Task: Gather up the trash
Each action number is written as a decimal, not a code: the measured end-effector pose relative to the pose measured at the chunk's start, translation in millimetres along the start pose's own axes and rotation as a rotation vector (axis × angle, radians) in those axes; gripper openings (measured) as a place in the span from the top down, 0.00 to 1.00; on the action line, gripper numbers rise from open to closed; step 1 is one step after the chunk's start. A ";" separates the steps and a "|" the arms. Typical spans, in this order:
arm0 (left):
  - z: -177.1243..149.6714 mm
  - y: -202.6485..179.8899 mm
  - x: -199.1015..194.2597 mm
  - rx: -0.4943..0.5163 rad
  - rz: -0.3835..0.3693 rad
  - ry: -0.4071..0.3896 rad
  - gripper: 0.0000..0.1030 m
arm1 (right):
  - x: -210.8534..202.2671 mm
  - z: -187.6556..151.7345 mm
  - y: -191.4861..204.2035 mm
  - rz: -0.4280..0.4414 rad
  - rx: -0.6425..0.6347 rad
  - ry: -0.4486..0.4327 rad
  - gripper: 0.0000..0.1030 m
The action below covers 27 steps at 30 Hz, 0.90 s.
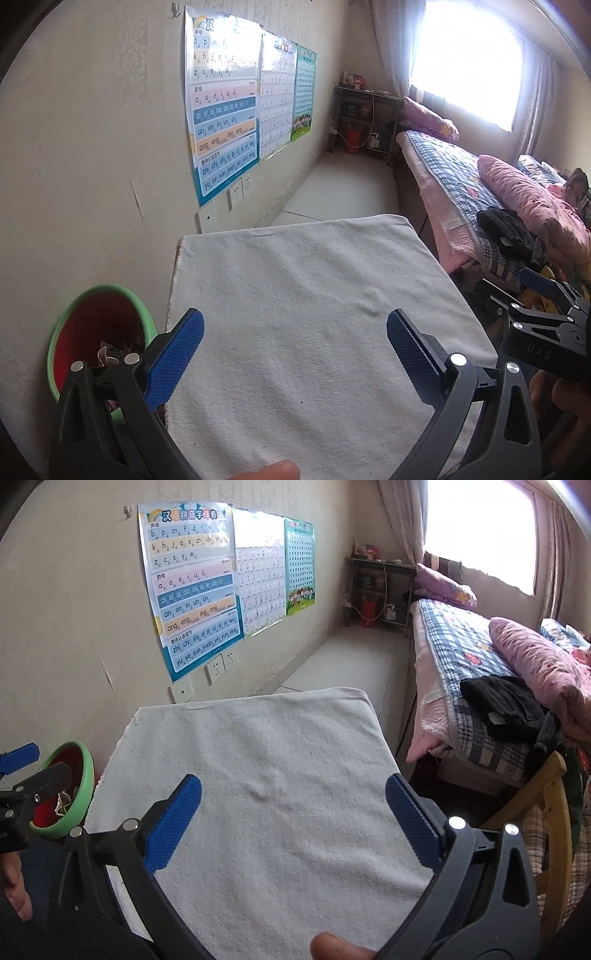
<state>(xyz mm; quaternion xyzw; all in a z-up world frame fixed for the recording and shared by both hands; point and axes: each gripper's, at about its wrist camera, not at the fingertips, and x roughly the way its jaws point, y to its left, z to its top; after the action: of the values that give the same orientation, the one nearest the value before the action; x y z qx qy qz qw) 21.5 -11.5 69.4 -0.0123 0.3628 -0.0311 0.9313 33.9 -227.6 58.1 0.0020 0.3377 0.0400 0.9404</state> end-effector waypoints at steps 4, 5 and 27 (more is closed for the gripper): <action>1.1 2.6 -0.3 -0.015 0.005 -0.006 0.08 | 3.7 -2.4 3.4 0.010 -0.004 0.020 0.05; 1.2 4.3 -0.4 -0.025 0.004 -0.008 0.08 | 3.9 -2.5 4.9 0.010 -0.008 0.020 0.05; 0.8 4.0 -3.6 -0.046 -0.003 -0.009 0.08 | -1.9 -2.9 9.6 -0.010 -0.018 0.012 0.05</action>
<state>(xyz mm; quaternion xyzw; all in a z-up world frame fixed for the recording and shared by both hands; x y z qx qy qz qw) 19.6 -7.2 72.3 -0.0342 0.3593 -0.0242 0.9323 29.9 -218.3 57.3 -0.0084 0.3431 0.0384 0.9385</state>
